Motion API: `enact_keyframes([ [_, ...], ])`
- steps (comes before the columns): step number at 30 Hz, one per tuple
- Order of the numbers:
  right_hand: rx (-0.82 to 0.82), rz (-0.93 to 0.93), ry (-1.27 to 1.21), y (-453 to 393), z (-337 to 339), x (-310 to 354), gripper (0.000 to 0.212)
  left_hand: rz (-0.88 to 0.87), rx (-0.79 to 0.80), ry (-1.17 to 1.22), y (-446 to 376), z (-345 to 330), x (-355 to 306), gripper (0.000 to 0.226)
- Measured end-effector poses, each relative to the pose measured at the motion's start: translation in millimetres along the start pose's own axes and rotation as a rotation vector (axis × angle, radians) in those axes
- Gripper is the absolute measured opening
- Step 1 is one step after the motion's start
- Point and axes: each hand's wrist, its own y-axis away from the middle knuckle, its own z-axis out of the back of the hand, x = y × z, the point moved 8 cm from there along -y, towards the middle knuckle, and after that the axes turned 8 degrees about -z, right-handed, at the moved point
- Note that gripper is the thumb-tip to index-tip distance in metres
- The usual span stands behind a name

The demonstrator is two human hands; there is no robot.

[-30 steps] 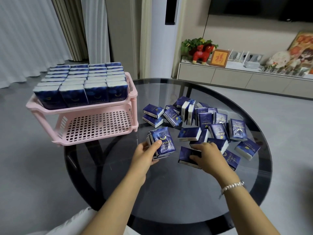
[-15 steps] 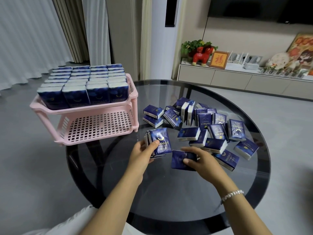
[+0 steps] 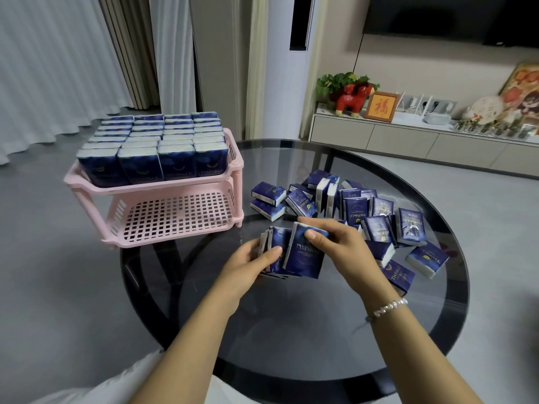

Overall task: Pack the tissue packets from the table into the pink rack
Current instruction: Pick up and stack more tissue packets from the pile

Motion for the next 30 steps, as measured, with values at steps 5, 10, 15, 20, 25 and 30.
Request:
enact_keyframes([
  [5,-0.064,0.105,0.152,-8,-9,5,0.018,0.041,0.095,0.119,5,-11,-2,0.062],
  [10,-0.026,0.119,0.167,-8,-23,6,0.024,0.052,0.141,0.130,4,-14,1,0.081],
  [15,0.255,-0.127,0.029,-16,-35,-26,0.060,0.005,0.102,0.092,-1,3,0,0.092],
  [20,0.543,-0.276,-0.038,-20,-50,-45,0.086,-0.035,0.204,-0.104,3,18,-5,0.106],
  [25,0.548,-0.164,0.297,-26,-69,-56,0.102,-0.053,0.280,-0.571,10,33,0,0.119],
  [30,0.573,-0.157,0.320,-25,-68,-60,0.107,-0.004,0.266,-0.704,14,34,11,0.126],
])
